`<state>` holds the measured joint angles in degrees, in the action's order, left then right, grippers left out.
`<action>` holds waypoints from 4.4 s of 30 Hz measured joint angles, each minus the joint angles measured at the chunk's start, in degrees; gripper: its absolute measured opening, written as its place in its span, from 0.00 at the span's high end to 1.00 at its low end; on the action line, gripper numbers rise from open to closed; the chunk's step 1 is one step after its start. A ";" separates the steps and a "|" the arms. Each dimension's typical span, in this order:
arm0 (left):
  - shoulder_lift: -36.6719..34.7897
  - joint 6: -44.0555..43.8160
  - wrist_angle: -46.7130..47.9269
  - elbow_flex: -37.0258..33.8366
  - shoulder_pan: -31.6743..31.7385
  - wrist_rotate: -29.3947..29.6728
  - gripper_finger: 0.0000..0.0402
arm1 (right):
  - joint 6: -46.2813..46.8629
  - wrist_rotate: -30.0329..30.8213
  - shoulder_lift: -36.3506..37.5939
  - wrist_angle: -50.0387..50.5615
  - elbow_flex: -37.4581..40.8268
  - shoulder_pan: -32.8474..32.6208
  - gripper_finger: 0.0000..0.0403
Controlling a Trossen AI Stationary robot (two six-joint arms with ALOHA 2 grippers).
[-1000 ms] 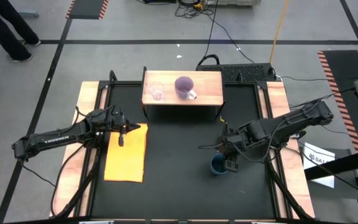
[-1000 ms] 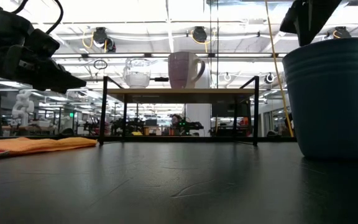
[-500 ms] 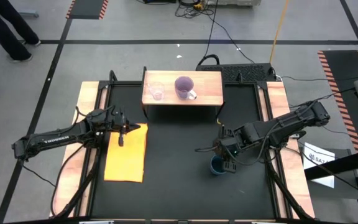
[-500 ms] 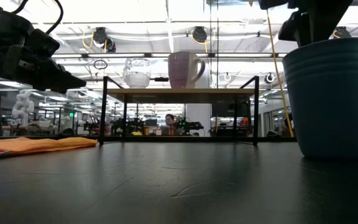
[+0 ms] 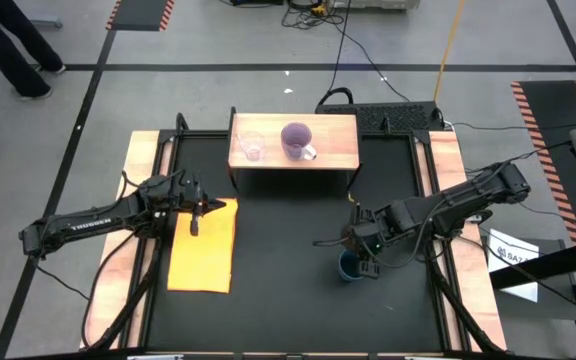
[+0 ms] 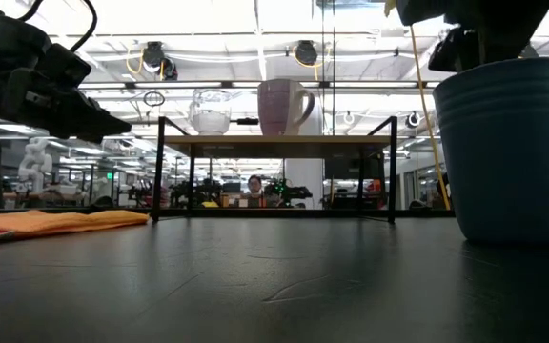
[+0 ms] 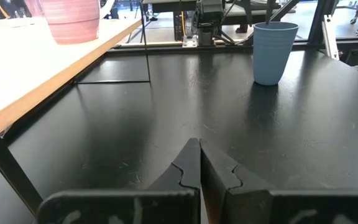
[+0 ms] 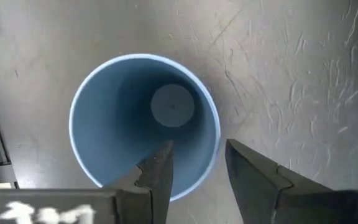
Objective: Stack small to large cups/mugs on shelf
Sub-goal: Put the blue cup on the shelf
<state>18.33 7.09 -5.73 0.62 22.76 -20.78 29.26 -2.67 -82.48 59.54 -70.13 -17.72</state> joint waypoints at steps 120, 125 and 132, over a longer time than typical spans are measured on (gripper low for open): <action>0.00 0.35 0.71 0.00 0.02 -0.20 1.00 | -9.18 8.14 9.30 23.86 -29.94 9.90 1.00; 0.00 0.24 0.73 0.00 0.02 -0.19 1.00 | -10.88 11.03 11.72 23.95 -30.31 9.88 1.00; -0.01 -0.26 0.78 0.00 0.02 -0.17 1.00 | -12.00 14.66 15.95 23.96 -30.31 9.88 1.00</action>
<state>18.32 6.83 -4.94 0.62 22.79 -20.94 17.26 11.99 -66.53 83.50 -100.44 -7.84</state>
